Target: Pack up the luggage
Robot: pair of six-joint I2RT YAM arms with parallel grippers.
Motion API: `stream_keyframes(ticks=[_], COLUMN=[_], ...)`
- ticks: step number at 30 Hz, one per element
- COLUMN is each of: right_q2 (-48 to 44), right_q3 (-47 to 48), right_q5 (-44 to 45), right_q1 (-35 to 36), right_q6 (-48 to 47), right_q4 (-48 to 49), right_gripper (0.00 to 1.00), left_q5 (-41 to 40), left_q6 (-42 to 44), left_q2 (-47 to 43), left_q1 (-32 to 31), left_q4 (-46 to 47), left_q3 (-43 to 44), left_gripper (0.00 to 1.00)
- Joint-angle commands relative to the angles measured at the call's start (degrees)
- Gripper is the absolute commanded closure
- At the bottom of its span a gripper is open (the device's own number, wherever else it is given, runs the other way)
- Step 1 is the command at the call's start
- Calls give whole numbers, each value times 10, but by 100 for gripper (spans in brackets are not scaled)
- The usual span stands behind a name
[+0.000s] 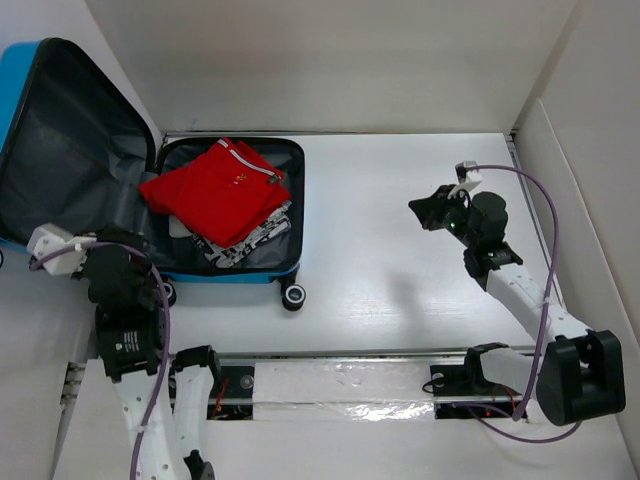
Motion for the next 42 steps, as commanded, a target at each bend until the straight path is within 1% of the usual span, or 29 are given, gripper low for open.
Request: stream_keyframes(ticks=[1, 3, 4, 5, 6, 7, 8, 9, 11, 12, 14, 15, 17, 19, 22, 24, 25, 27, 28, 29, 32, 34, 35, 36, 38, 39, 40, 41, 42], right_q2=[16, 27, 30, 31, 32, 30, 28, 26, 21, 19, 16, 16, 15, 14, 17, 19, 18, 16, 15, 15, 25, 31, 34, 38, 42, 46, 48, 49, 52], right_q3=[31, 35, 36, 40, 42, 43, 43, 43, 44, 45, 47, 49, 51, 53, 57, 63, 65, 65, 65, 65, 72, 76, 79, 79, 80, 83, 83, 84, 84], right_q5=[-40, -48, -50, -52, -52, -50, -50, -49, -49, -49, -42, -41, -42, -39, -35, -34, -31, -26, -21, -20, -12, -7, -6, -4, -3, -2, -1, 1, 2], right_q1=[15, 22, 22, 27, 27, 27, 27, 27, 27, 27, 27, 27, 27, 33, 46, 46, 46, 51, 51, 56, 68, 73, 73, 73, 73, 73, 78, 78, 78], right_q6=[-12, -12, -12, -14, -16, -16, -17, -18, -20, -23, -28, -28, -31, -36, -41, -52, -54, -55, -55, -55, -58, -63, -65, -66, -66, -66, -67, -67, -67], right_q4=[30, 34, 33, 30, 26, 21, 19, 17, 15, 12, 4, 2, -4, -9, -11, -25, -28, -30, -30, -28, -33, -39, -42, -42, -43, -44, -44, -43, -43], right_gripper=[100, 95, 92, 83, 77, 70, 54, 47, 35, 33, 33, 33, 32, 32, 32, 32, 32, 32, 32, 32, 32, 32, 32, 32, 32, 32, 32, 32, 32], left_q5=[-212, -268, -314, -338, -358, -384, -389, -391, -393, -394, -411, -419, -415, -400, -356, -354, -335, -342, -328, -315, -297, -298, -294, -289, -275, -273, -274, -306, -327], left_q6=[-22, -19, -10, -10, -12, -10, 7, 19, 68, 105, 132, 152, 184, 182, 161, 153, 156, 164, 170, 162, 148, 149, 151, 154, 158, 161, 181, 203, 220], left_q2=[0, 13, 17, 30, 39, 44, 55, 59, 68, 73, 100, 112, 149, 166, 212, 235, 245, 261, 260, 269, 285, 290, 293, 292, 292, 290, 288, 282, 279], left_q1=[-9, -16, -22, -22, -22, -22, -22, -22, -22, -22, -22, -14, 11, 18, 52, 52, 84, 84, 84, 106, 113, 113, 113, 113, 113, 113, 85, 63, 38], left_q4=[-101, -128, -132, -138, -144, -136, -126, -111, -32, -12, 12, 9, 28, 27, -5, -15, -17, -13, 3, 1, -21, -20, -22, -20, -20, -16, -4, 14, 26], left_q3=[12, 32, 38, 47, 47, 44, 32, 25, 2, -6, -4, 2, 0, 14, 54, 60, 59, 45, 45, 49, 74, 83, 88, 93, 94, 89, 84, 66, 58], left_gripper=[100, 100, 100, 73, 51, 32, 11, 7, 6, 8, 14, 21, 26, 27, 27, 27, 26, 26, 26, 27, 34, 44, 52, 66, 78, 87, 91, 98, 100])
